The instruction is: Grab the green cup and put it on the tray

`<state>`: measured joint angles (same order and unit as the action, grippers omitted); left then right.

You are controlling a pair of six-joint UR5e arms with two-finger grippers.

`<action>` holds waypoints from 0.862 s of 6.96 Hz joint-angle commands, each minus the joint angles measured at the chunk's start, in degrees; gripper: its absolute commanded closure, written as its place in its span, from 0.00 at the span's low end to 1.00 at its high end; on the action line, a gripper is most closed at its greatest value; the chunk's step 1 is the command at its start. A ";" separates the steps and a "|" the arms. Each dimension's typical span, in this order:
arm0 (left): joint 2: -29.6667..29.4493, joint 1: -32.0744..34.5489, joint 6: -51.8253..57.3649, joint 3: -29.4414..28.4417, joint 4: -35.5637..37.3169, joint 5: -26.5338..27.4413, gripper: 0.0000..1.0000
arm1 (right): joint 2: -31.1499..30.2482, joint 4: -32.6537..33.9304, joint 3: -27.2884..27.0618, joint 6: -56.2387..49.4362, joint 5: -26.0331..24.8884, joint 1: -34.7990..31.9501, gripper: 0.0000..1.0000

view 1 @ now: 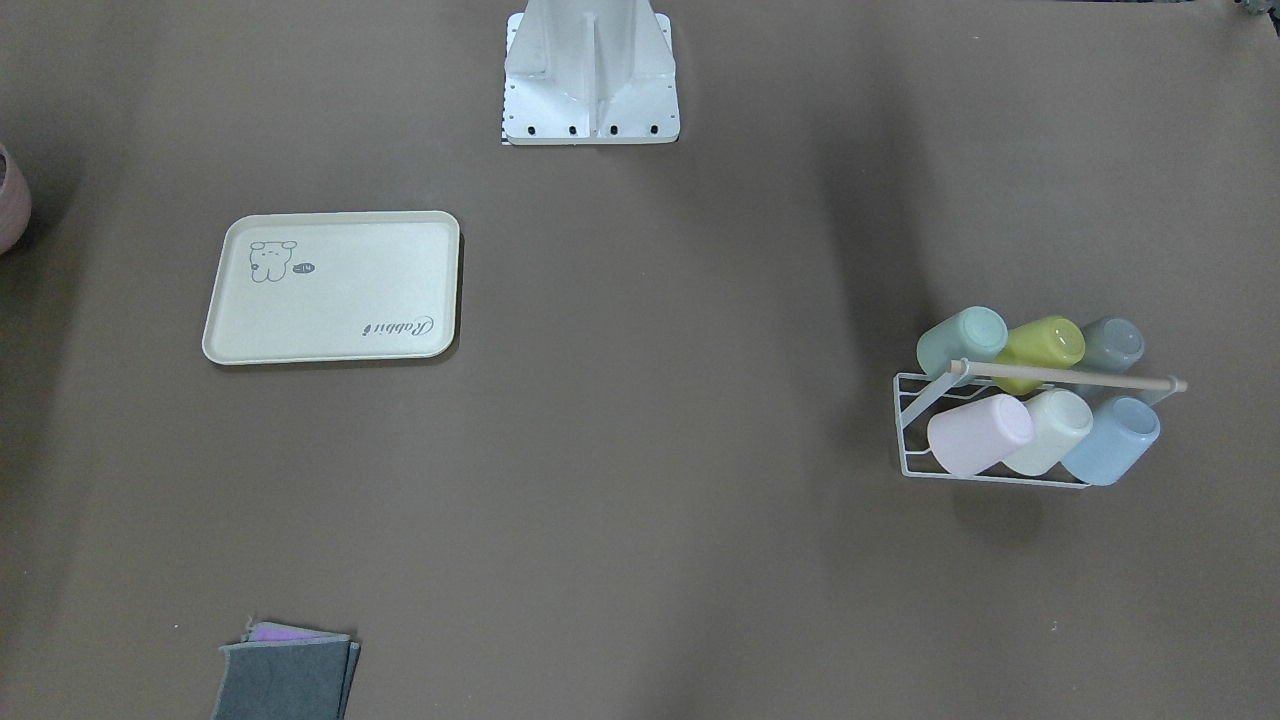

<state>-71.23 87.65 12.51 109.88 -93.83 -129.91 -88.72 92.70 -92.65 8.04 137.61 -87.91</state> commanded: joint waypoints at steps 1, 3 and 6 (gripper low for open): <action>-1.89 -5.27 0.32 0.25 -3.79 0.53 0.03 | -0.58 -0.33 -2.87 7.50 2.04 2.29 0.00; -2.59 -10.63 0.58 0.60 -8.02 5.45 0.02 | 0.04 -0.41 -5.69 11.88 1.96 7.29 0.00; -8.02 -17.31 0.15 0.78 -7.86 11.05 0.02 | 0.04 -8.87 -7.90 25.29 1.26 17.04 0.00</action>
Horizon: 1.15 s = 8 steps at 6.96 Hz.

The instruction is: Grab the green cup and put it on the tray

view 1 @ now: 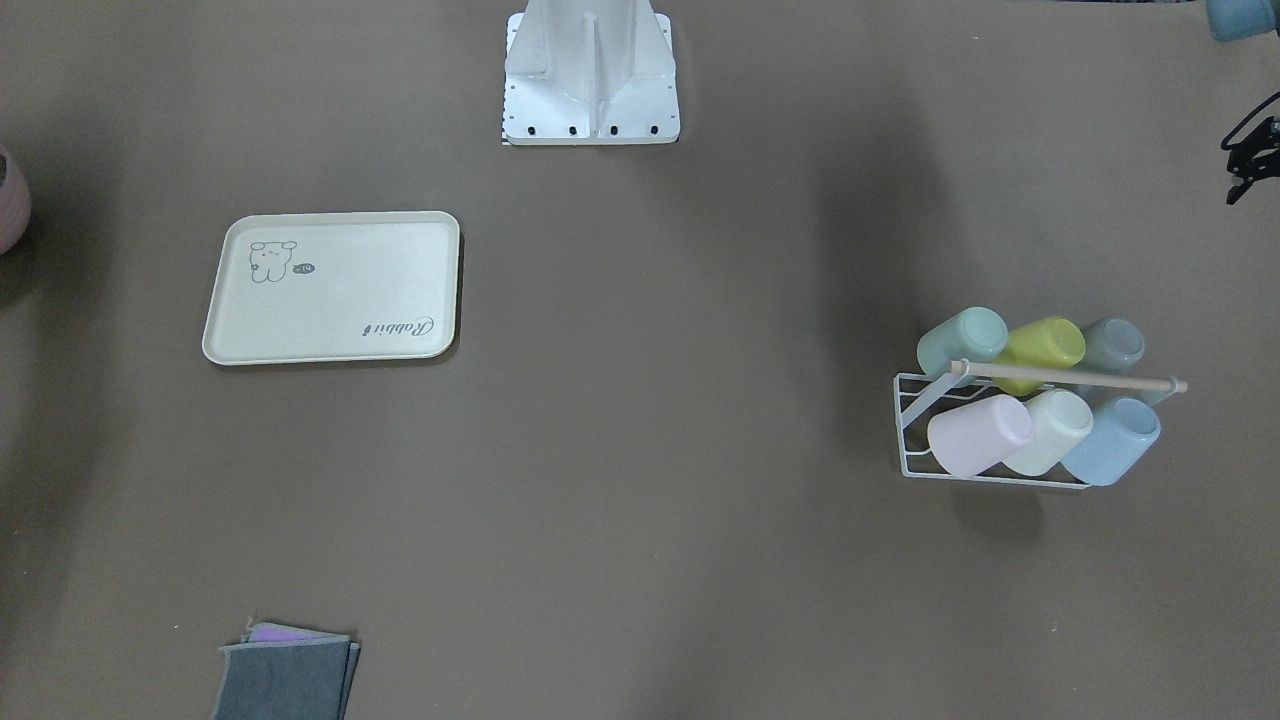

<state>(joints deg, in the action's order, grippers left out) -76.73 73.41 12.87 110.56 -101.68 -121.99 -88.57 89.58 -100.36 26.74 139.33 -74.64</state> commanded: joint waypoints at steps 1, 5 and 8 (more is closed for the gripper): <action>-3.24 -6.05 -0.13 1.57 0.60 7.68 0.02 | -0.20 -11.22 -0.45 14.32 -1.42 6.84 0.00; -5.97 -22.83 0.40 13.69 12.34 30.88 0.02 | -6.17 -31.00 -1.95 26.82 -1.78 17.22 0.00; -15.00 -34.71 0.40 16.44 32.27 47.86 0.02 | -11.53 -39.03 -1.86 28.72 -7.65 24.08 0.00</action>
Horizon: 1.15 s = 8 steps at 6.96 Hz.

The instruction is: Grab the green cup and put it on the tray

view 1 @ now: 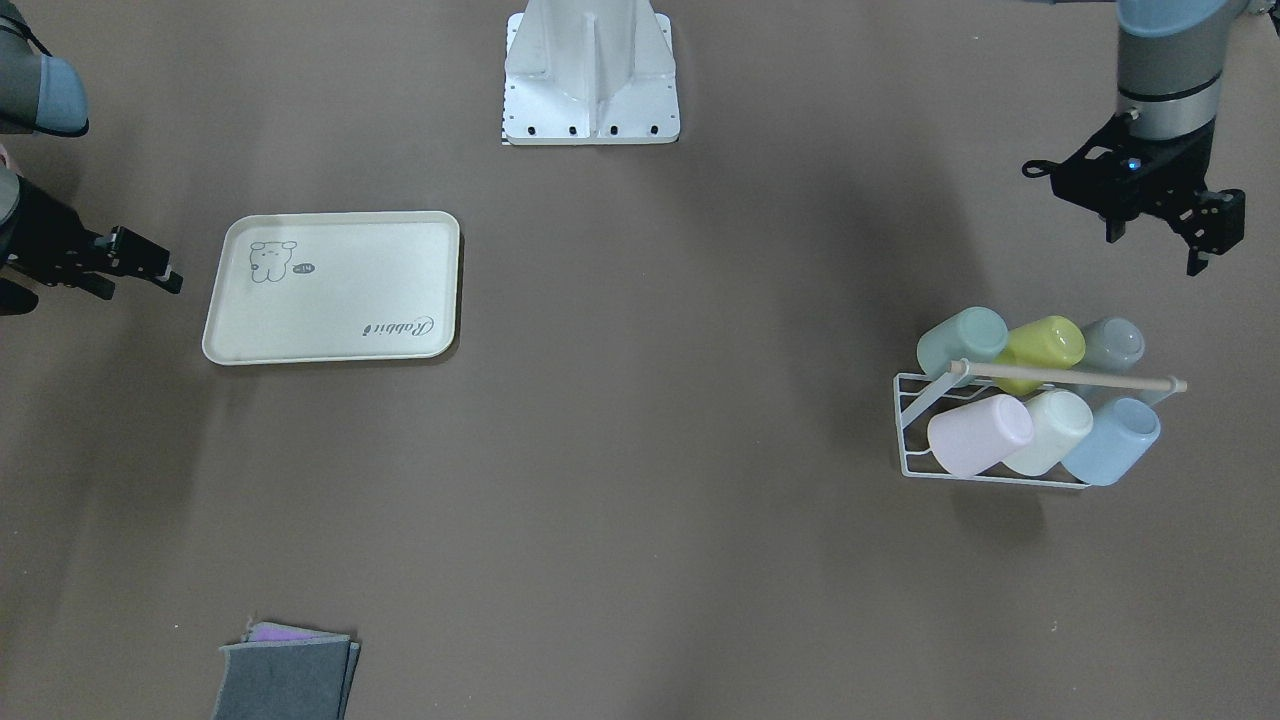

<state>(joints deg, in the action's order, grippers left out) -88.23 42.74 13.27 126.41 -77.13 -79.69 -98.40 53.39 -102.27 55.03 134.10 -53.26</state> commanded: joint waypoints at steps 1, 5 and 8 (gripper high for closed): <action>-5.88 -7.46 0.17 0.68 11.09 10.30 0.02 | -1.70 -2.94 0.05 0.43 -4.70 4.29 0.00; -14.60 -21.37 5.58 -1.42 26.33 37.11 0.02 | -0.13 -2.33 1.36 0.51 -7.89 5.97 0.05; -16.88 -26.81 21.75 -5.28 29.55 47.65 0.02 | 3.04 -2.06 3.56 1.57 -7.89 6.84 0.11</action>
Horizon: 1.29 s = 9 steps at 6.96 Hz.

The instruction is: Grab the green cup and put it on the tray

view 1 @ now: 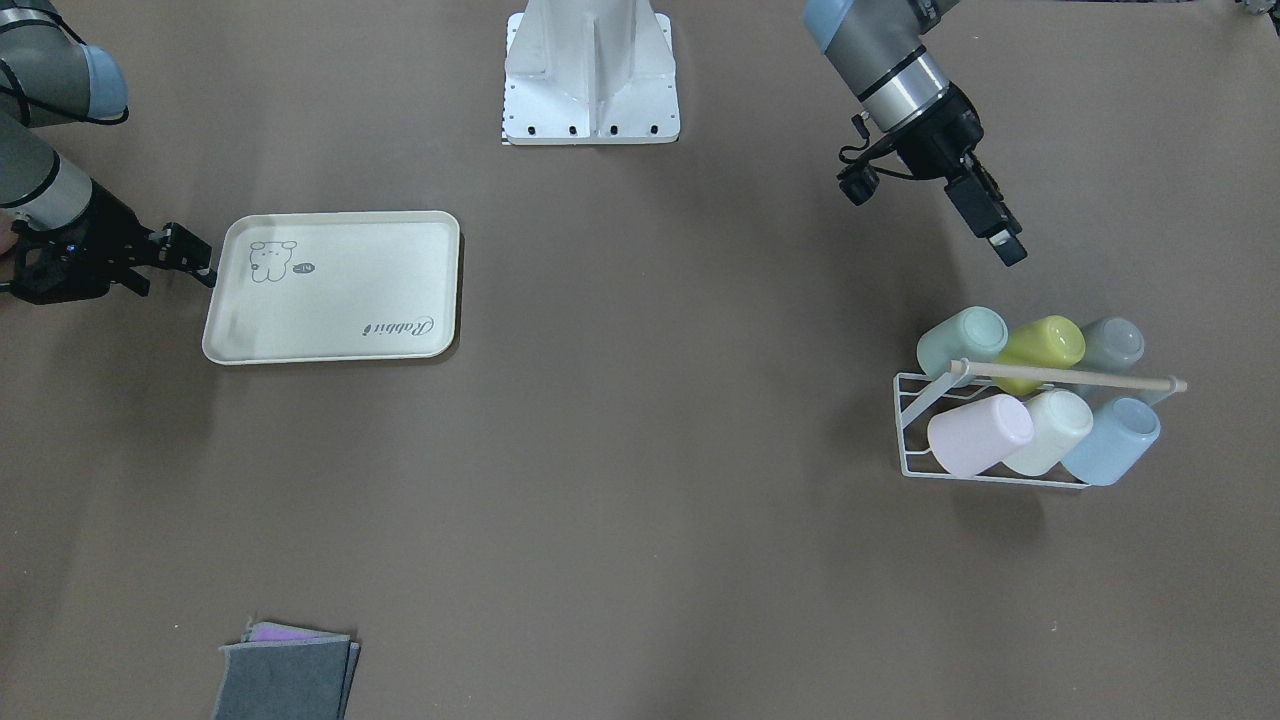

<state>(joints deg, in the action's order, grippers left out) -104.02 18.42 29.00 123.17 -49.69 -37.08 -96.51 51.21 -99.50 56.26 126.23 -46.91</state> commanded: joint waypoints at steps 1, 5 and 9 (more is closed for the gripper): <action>-0.93 -2.77 6.33 -2.92 3.97 7.00 0.02 | 1.41 0.90 0.79 0.34 -0.11 0.77 0.24; -0.22 -5.93 3.28 -6.27 4.43 11.86 0.02 | 1.50 1.88 0.09 0.61 0.68 1.38 0.30; -0.74 -6.99 1.32 -10.31 4.86 17.66 0.02 | 1.32 2.05 0.44 1.31 1.29 2.52 0.34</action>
<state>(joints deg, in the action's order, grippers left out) -103.48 11.86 30.39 114.38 -45.11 -20.27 -95.09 53.21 -99.25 57.51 127.40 -44.81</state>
